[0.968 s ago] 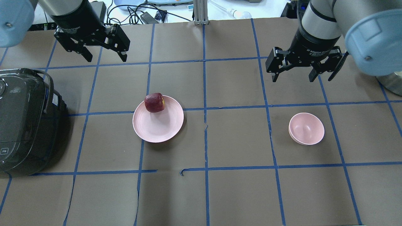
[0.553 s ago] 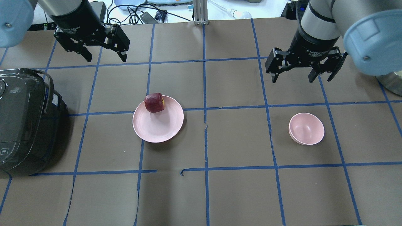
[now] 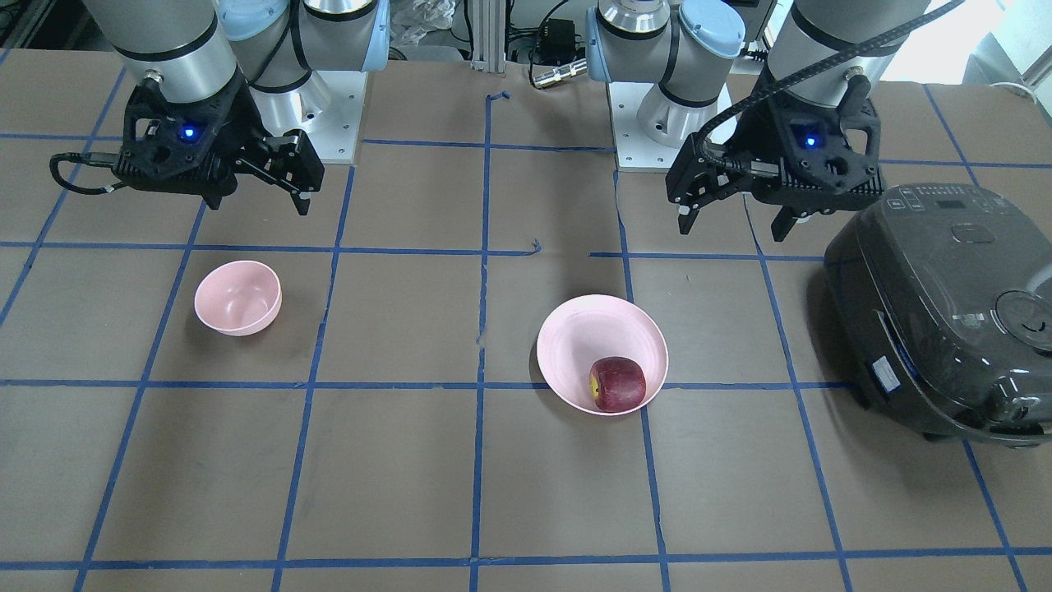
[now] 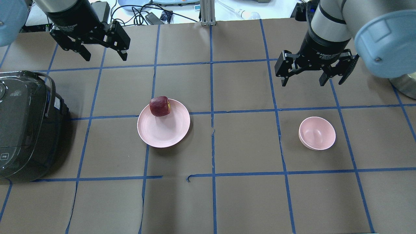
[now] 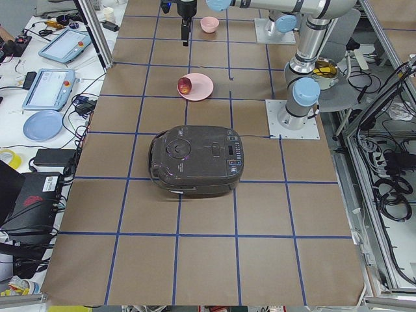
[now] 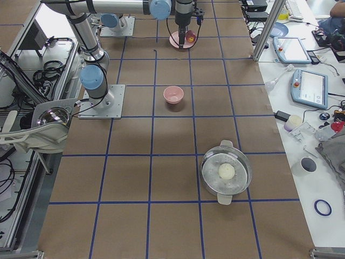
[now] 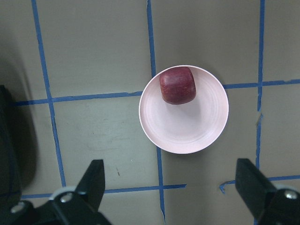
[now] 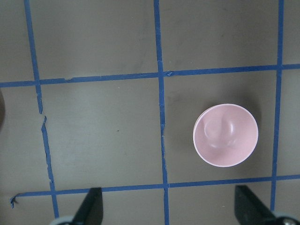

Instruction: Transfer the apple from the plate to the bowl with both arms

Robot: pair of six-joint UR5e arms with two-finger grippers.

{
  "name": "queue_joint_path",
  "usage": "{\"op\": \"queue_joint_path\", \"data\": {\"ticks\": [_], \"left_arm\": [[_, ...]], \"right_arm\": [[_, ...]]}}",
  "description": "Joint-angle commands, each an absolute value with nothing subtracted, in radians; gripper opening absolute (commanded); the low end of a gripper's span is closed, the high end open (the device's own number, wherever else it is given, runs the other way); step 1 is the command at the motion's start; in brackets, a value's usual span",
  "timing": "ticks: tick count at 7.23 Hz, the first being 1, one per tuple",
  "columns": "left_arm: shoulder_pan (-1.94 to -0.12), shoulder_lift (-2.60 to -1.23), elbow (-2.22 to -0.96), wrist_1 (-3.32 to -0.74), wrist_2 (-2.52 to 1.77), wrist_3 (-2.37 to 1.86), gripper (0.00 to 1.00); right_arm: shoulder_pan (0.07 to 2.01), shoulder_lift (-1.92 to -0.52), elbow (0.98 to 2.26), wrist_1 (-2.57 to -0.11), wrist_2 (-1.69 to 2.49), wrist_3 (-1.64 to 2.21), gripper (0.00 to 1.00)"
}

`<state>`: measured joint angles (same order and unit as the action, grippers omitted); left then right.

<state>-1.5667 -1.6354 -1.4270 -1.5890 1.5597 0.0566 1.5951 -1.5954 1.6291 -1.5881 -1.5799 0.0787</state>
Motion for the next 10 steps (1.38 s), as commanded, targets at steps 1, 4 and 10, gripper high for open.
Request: {"op": "queue_joint_path", "data": {"ticks": [1, 4, 10], "left_arm": [[-1.571, -1.634, -1.433, -1.589, 1.559, 0.057, 1.00], [-1.574, -1.635, -1.436, -1.589, 1.554, 0.055, 1.00], [-1.667, -1.701, -1.644, -1.219, 1.558, -0.083, 0.82]], "right_arm": [[1.560, -1.577, 1.628, -1.632, -1.585, 0.084, 1.00], [1.332, -1.510, 1.631, -1.621, -1.597, 0.045, 1.00], [1.229, -1.391, 1.865, -1.801, -1.644, -0.058, 1.00]]}}
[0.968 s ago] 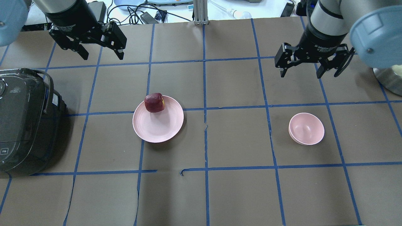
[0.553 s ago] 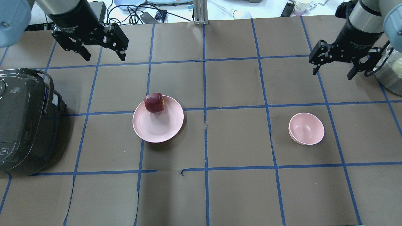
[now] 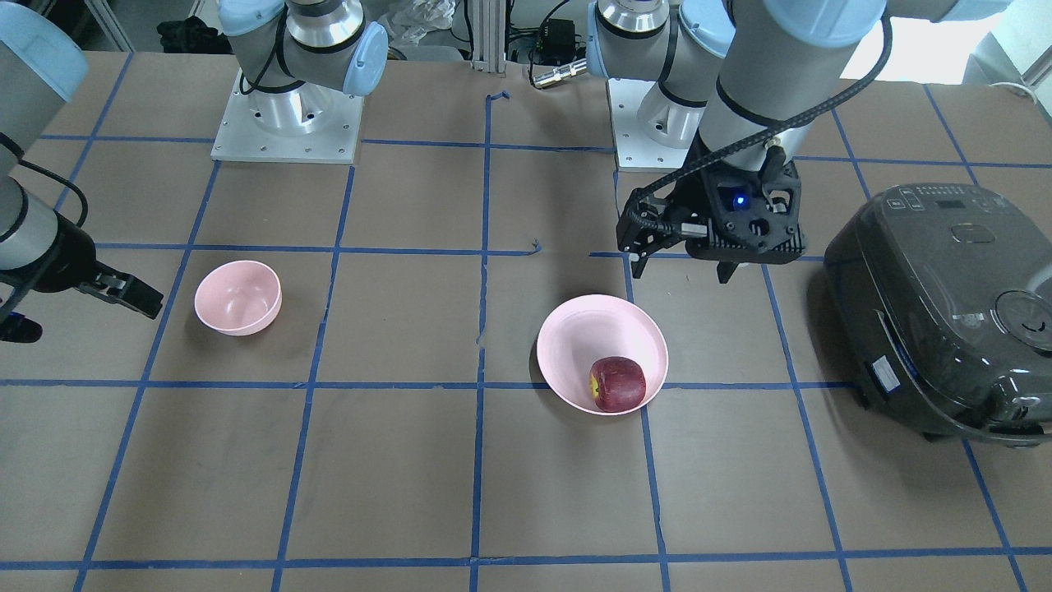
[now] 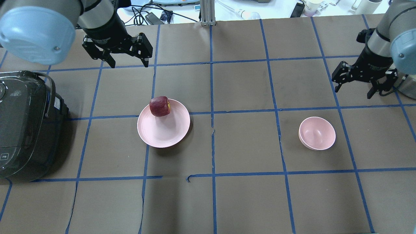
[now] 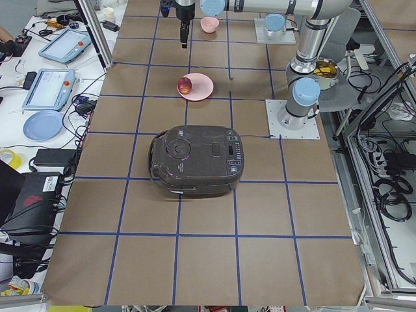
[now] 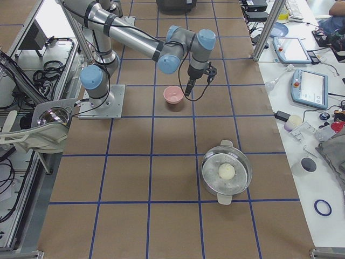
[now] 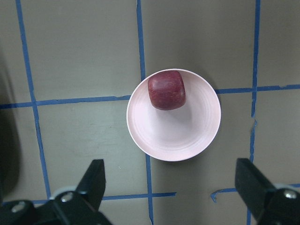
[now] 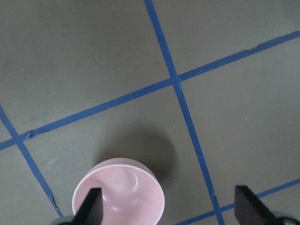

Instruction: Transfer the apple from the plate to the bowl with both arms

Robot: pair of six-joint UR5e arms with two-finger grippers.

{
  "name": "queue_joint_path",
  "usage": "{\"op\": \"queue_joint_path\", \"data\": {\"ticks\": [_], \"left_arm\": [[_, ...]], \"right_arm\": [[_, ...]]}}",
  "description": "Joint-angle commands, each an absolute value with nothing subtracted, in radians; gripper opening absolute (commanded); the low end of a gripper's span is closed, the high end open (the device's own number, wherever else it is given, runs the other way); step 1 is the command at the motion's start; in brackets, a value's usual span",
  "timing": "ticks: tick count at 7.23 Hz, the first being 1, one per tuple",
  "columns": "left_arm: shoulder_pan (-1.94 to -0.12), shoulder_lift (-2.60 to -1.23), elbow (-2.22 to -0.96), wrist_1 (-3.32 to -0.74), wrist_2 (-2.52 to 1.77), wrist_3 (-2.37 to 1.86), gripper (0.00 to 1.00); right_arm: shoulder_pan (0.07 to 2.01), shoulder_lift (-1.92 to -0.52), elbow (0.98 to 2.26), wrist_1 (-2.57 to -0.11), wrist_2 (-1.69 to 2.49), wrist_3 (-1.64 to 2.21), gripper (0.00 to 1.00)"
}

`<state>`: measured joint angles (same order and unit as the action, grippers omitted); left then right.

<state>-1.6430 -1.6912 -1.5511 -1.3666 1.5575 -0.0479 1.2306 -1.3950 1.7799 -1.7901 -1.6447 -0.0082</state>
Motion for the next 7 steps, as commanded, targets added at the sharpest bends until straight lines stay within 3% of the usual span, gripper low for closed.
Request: {"op": "queue_joint_path", "data": {"ticks": [1, 5, 6, 7], "left_arm": [[-1.684, -1.704, -1.720, -1.130, 1.562, -0.086, 0.83], [-1.681, -1.804, -1.812, -1.036, 1.571, -0.149, 0.93], [-1.681, -1.828, -1.812, -1.026, 1.572, -0.146, 0.94], [-1.681, -1.853, -1.812, -0.999, 1.578, -0.146, 0.96]], "right_arm": [[1.227, -1.379, 1.923, -1.808, -1.643, -0.143, 1.00], [1.226, -1.338, 2.028, -1.991, -1.658, -0.183, 1.00], [1.226, -1.333, 2.028, -1.993, -1.657, -0.192, 0.93], [1.226, -1.328, 2.029, -1.993, -1.645, -0.195, 0.60]]}}
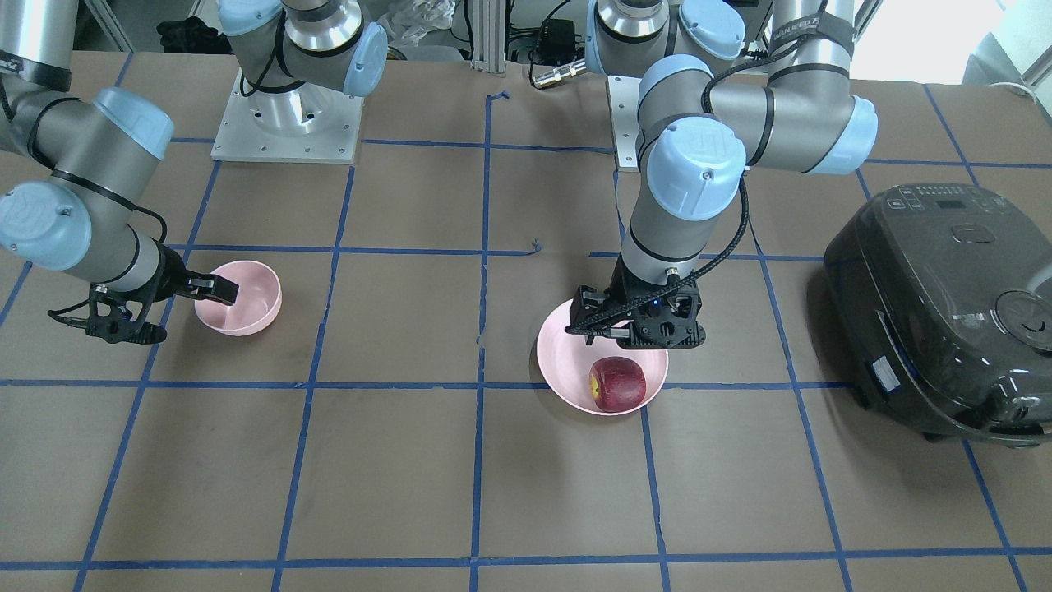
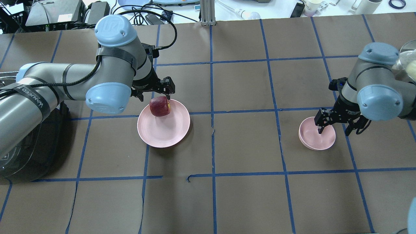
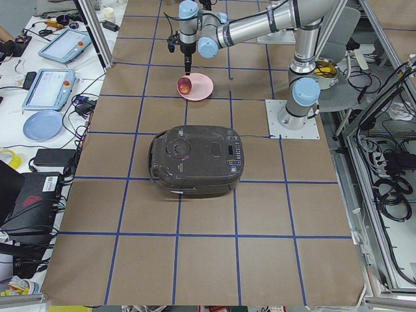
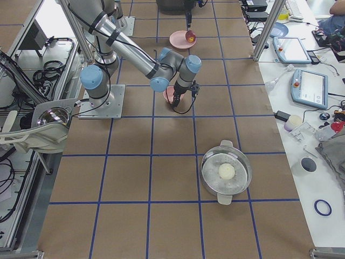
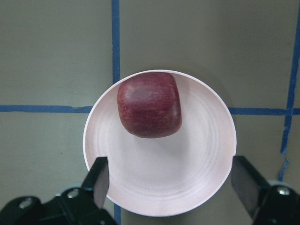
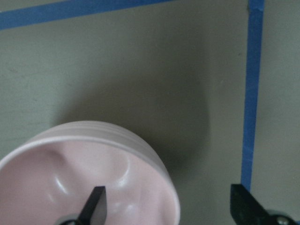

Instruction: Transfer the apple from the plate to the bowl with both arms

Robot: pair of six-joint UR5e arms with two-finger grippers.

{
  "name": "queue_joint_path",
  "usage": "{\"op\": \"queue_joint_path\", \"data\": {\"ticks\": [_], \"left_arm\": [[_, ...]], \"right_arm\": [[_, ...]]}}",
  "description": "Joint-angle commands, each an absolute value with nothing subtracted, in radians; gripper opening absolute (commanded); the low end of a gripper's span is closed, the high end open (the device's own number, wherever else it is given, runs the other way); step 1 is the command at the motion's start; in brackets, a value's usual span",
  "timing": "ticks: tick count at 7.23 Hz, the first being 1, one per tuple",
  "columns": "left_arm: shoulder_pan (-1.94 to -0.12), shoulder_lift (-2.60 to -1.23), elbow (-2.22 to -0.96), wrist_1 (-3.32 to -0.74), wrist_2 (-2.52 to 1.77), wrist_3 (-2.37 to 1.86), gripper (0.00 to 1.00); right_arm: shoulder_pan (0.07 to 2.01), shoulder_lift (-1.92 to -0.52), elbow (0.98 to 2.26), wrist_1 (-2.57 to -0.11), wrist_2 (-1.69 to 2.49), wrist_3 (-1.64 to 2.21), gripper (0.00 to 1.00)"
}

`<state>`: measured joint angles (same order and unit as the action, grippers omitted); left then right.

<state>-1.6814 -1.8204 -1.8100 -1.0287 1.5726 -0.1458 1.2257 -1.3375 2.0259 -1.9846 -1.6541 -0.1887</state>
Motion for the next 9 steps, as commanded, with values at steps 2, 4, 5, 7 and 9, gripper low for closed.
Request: {"op": "queue_joint_path", "data": {"ticks": [2, 4, 5, 7, 9], "left_arm": [[-1.674, -1.922, -1.810, -0.933, 1.621, -0.149, 0.97], [-1.674, -1.997, -1.789, -0.907, 1.617, -0.156, 0.97], [-1.674, -2.017, -1.793, -0.881, 1.618, -0.156, 0.97], [-1.675, -2.023, -1.815, -0.882, 1.623, -0.187, 0.93], [-1.675, -2.020, -1.815, -0.881, 1.621, -0.187, 0.47]], "right_arm": [[1.226, -1.328, 2.029, -1.990, -1.646, -0.245, 0.09], [1.226, -1.331, 2.023, -1.982, -1.660, -0.290, 0.00], [1.229, -1.339, 2.019, -1.979, -1.651, -0.276, 0.00], [1.252, -1.362, 1.968, -1.919, -1.585, -0.256, 0.00], [1.363, -1.359, 1.915, -1.870, -1.470, -0.027, 0.00]]}}
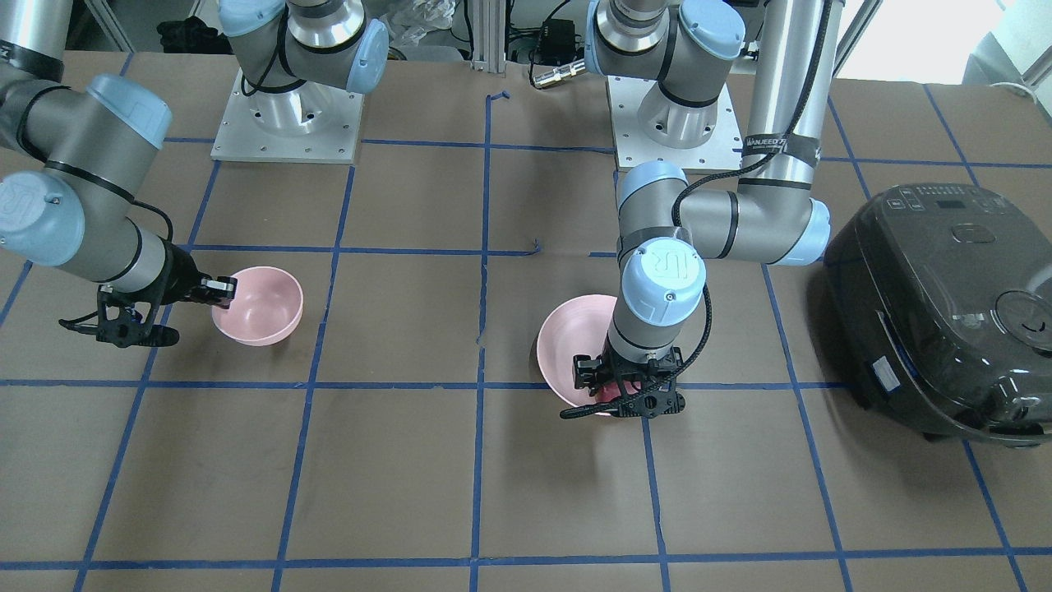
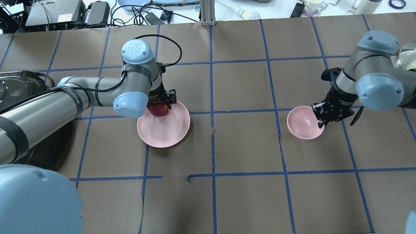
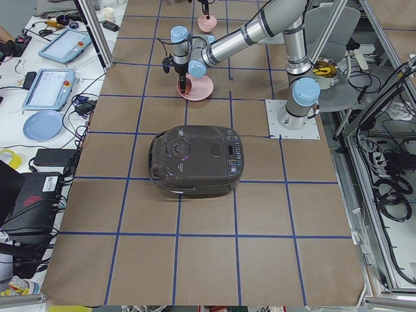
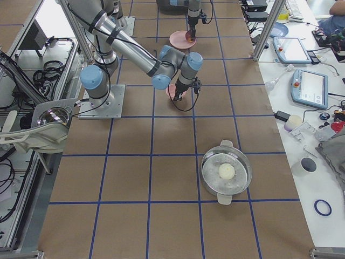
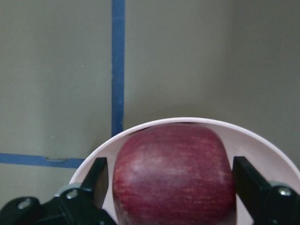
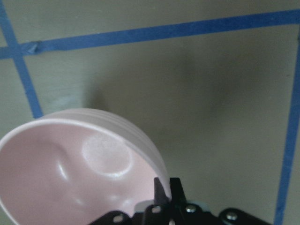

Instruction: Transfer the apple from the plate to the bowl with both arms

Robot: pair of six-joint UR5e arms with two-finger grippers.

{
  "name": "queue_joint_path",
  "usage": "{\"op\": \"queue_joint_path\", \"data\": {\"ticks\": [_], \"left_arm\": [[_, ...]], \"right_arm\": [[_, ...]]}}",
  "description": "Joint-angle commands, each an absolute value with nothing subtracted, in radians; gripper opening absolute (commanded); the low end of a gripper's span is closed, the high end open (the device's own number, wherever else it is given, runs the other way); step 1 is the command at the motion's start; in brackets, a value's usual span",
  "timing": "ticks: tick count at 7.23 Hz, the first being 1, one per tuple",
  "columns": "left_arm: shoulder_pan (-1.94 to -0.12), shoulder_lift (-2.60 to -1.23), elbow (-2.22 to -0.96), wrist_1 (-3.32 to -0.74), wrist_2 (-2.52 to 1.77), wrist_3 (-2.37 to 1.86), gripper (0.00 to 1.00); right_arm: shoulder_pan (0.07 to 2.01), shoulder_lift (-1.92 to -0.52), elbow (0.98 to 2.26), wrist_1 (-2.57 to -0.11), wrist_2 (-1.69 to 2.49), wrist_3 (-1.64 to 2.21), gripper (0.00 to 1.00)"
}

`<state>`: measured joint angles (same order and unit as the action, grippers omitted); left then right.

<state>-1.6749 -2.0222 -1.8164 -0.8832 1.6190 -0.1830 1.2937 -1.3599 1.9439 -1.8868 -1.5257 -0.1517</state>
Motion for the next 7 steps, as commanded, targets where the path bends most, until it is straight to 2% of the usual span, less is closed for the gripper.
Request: {"op": "queue_joint_path", "data": {"ticks": [1, 2, 4, 7], "left_arm": [[-1.675, -2.005, -1.810, -0.890, 1.624, -0.186, 0.33], [-1.675, -1.996, -1.804, -0.890, 1.623, -0.186, 0.22], [-1.655, -1.951, -1.798, -0.909, 1.667, -0.155, 0.21], [-1.640, -1.895, -1.796, -0.955, 1.667, -0.081, 0.17]], "right_arm": [[1.427, -1.347, 1.914, -1.887, -1.362, 0.007, 0.00], [1.471, -1.324, 1.916, -1.890, -1.324, 0.047, 0.00], [1.589, -1.279, 1.919, -1.975, -1.324, 0.200, 0.00], [1.594, -1.281, 1.948, -1.973, -1.348, 0.189, 0.00]]}}
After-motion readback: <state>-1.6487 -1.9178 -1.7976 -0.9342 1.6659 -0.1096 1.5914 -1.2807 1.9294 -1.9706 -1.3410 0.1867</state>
